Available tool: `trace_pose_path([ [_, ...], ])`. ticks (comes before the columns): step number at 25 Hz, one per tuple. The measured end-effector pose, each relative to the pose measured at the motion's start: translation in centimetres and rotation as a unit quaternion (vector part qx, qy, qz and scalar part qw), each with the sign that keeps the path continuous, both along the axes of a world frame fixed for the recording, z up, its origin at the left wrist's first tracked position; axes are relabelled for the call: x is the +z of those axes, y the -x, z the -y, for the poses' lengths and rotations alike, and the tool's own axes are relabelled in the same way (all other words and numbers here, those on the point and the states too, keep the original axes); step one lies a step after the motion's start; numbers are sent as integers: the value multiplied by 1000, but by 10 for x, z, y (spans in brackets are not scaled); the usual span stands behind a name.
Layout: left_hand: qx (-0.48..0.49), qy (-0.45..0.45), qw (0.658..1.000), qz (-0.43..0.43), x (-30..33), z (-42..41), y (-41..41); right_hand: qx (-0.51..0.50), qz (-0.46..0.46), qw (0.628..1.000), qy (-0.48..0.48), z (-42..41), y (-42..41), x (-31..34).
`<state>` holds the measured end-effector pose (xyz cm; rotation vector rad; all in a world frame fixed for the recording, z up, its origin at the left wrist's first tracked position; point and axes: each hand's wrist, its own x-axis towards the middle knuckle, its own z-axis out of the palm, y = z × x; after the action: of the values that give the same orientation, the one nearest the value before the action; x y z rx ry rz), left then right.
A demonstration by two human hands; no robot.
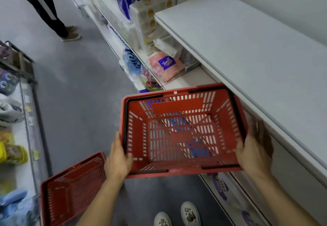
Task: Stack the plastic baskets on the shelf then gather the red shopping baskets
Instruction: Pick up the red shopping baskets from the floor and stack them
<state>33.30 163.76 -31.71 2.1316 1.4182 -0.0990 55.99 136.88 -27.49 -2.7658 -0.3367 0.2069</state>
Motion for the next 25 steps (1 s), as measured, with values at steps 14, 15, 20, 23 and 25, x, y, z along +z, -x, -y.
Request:
trace_pose_path([
  [14, 211, -12, 976, 57, -11, 50, 147, 85, -84, 975, -187, -35, 50, -27],
  [15, 239, -13, 969, 61, -14, 57, 163, 105, -88, 974, -182, -42, 57, -27],
  [20, 375, -1, 924, 74, -26, 108, 261, 238, -119, 949, -168, -85, 126, -27],
  [23, 446, 6, 892, 70, -38, 149, 333, 311, -142, 927, -156, -105, 188, -36],
  [25, 487, 0, 871, 64, -43, 179, 377, 362, -151, 909, -144, -113, 232, -44],
])
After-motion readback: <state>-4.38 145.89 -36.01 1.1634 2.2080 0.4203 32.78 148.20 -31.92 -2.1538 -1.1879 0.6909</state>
